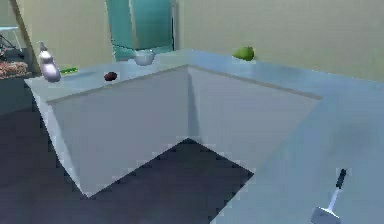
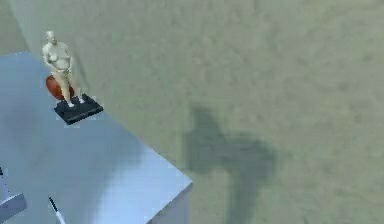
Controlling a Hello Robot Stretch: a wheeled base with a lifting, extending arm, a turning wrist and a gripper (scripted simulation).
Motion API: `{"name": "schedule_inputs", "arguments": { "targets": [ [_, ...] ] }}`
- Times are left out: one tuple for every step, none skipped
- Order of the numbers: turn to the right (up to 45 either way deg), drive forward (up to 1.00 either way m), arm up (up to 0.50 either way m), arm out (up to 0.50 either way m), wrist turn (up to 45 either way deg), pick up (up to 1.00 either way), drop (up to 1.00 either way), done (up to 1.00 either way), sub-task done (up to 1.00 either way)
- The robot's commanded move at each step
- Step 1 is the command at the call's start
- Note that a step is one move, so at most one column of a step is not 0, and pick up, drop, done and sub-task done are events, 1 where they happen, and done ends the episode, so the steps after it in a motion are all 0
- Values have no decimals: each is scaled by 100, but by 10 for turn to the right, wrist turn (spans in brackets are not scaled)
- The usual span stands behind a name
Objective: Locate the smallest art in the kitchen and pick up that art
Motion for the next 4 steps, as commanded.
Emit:
{"name": "schedule_inputs", "arguments": {
  "targets": [
    [-240,0,0,0,0,0,0,0,0],
    [0,0,50,0,0,0,0,0,0],
    [0,0,38,0,0,0,0,0,0],
    [0,0,0,50,0,0,0,0,0]
  ]
}}
